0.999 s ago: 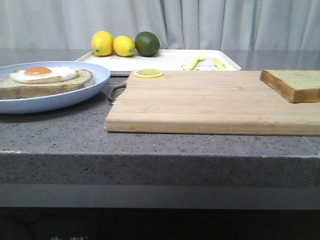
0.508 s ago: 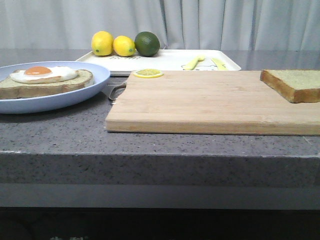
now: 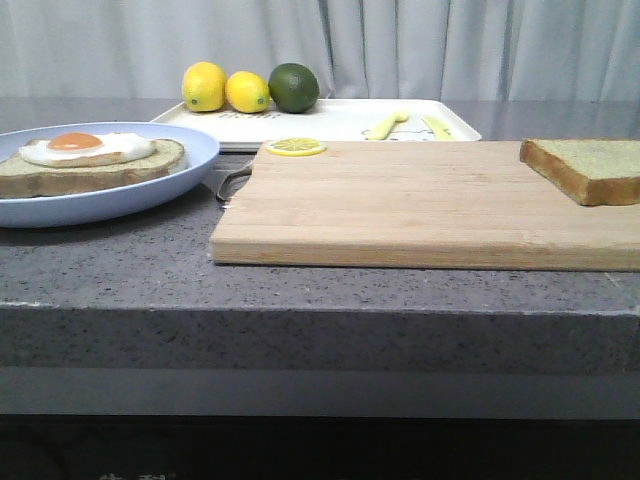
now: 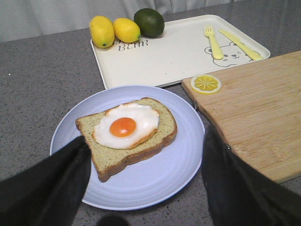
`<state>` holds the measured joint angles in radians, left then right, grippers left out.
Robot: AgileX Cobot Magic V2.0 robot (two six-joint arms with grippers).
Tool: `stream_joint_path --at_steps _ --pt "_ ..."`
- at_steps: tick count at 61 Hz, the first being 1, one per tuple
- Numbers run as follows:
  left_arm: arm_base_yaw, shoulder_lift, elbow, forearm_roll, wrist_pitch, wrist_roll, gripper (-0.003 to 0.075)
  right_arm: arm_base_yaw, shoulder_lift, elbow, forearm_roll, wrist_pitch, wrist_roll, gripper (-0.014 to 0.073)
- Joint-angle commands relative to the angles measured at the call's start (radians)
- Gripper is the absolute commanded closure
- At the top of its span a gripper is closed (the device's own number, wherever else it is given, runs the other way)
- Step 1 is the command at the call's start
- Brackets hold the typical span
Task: Place bread and move sandwich to tray
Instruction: 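Grasp the plain bread slice edge with the right gripper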
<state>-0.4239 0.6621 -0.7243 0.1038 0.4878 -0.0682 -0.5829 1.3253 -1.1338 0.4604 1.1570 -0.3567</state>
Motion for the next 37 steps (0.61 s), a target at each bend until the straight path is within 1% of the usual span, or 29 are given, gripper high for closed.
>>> stream_joint_path --at_steps 1,7,19,27,37 --pt "-0.008 0.004 -0.031 0.006 -0.081 0.003 0.0228 -0.089 0.051 -0.029 0.210 0.045 -0.156 0.0034" --pt "-0.008 0.004 -0.031 0.006 -0.079 0.003 0.0228 -0.106 0.122 -0.022 0.326 0.069 -0.253 0.0034" --pt "-0.008 0.004 -0.031 0.006 -0.077 0.003 0.0228 -0.100 0.250 -0.022 0.468 0.147 -0.376 0.0034" --pt "-0.008 0.004 -0.031 0.006 -0.077 0.003 0.0228 -0.100 0.314 -0.022 0.533 0.166 -0.434 0.0034" --pt "-0.008 0.004 -0.031 0.006 -0.077 0.003 0.0228 -0.059 0.365 -0.022 0.546 0.174 -0.459 0.0034"
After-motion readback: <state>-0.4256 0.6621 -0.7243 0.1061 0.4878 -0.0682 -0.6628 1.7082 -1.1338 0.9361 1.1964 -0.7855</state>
